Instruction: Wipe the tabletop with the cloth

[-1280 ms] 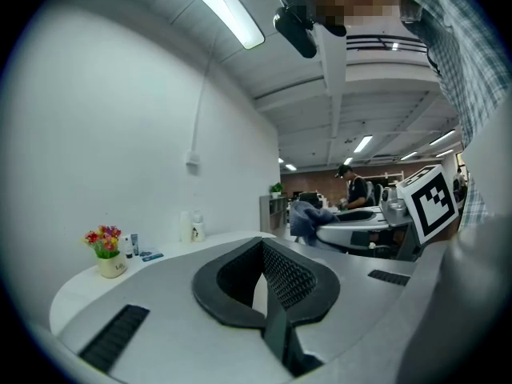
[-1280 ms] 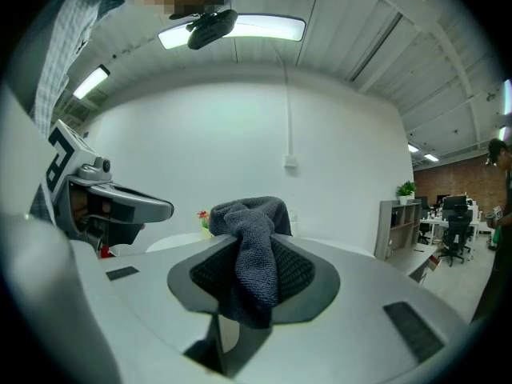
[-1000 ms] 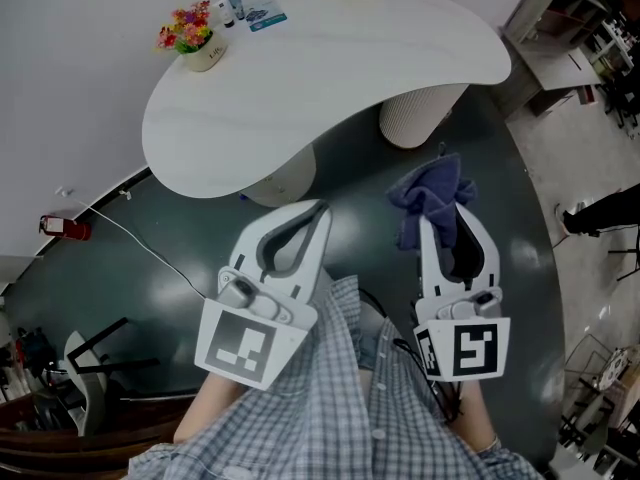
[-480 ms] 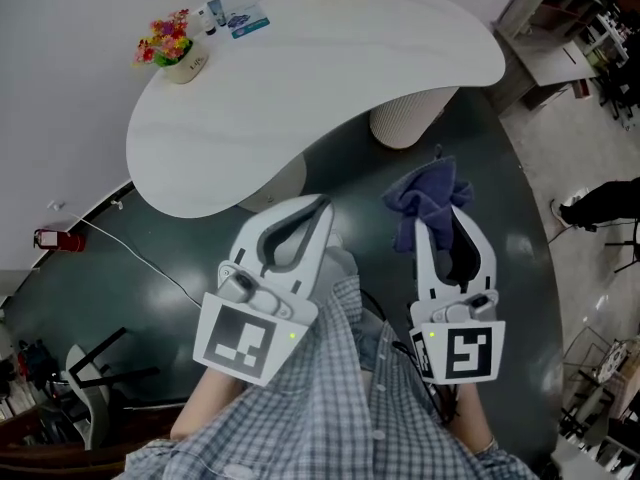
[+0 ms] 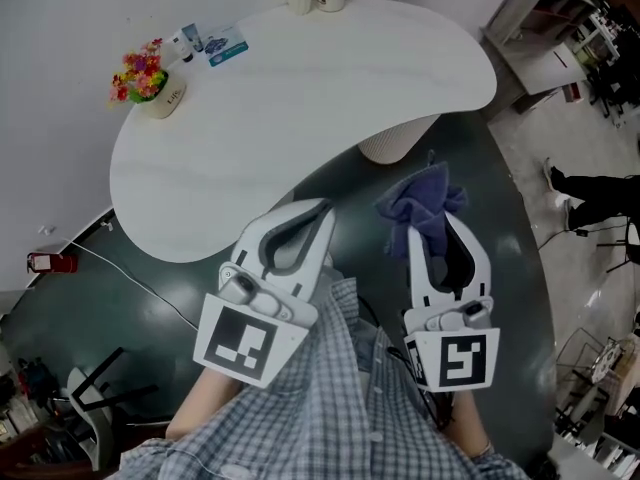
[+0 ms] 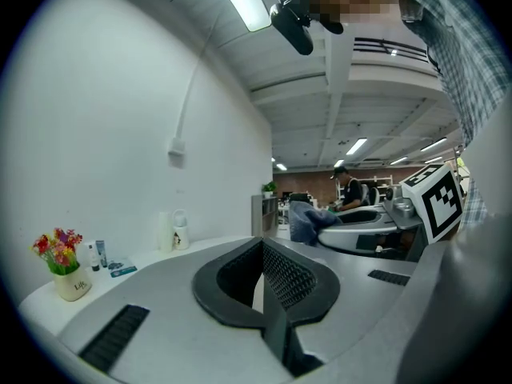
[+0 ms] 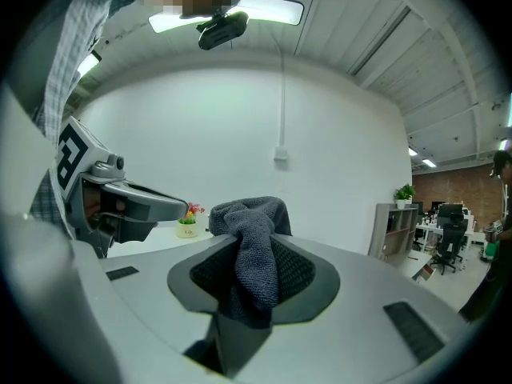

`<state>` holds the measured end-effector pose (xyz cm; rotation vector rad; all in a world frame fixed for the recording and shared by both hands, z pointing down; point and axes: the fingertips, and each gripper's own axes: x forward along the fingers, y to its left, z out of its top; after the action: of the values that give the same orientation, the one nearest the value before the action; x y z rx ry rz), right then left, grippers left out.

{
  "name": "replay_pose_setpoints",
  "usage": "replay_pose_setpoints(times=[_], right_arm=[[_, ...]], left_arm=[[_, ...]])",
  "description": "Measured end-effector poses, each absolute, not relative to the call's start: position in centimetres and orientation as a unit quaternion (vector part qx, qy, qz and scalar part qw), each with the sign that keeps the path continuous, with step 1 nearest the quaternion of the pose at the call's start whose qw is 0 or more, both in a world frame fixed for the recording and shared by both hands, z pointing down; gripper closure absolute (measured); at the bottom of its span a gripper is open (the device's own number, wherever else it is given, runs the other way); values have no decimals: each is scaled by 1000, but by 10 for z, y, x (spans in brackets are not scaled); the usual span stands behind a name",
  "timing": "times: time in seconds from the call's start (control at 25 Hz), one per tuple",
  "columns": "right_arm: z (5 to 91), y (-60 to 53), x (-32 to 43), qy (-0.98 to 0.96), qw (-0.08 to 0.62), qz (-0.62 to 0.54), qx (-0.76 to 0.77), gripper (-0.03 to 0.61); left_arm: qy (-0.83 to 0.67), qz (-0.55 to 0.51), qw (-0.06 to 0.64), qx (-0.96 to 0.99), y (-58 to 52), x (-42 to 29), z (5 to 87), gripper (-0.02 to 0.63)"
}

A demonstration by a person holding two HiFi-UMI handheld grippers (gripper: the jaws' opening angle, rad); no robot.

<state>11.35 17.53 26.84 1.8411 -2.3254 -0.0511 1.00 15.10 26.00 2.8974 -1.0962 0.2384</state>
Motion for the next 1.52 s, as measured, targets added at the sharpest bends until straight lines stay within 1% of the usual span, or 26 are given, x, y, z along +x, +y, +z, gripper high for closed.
replay_pose_setpoints(times=[0.32, 0.8, 1.08, 1.52], right_arm=[[262, 109, 118, -786, 90, -23, 612, 472], [260, 30, 100, -799, 83, -38, 595, 472], [264, 10, 106, -806, 100, -36, 583, 472], [286, -53, 114, -841, 131, -28, 524, 472]], left_arm=[[-365, 74, 8, 928, 88, 9, 253, 612], [-405, 62, 3, 912, 21, -20, 253, 612], [-428, 66, 8, 901, 11, -26, 254, 612], [-493, 61, 30, 867, -34, -27, 260, 612]])
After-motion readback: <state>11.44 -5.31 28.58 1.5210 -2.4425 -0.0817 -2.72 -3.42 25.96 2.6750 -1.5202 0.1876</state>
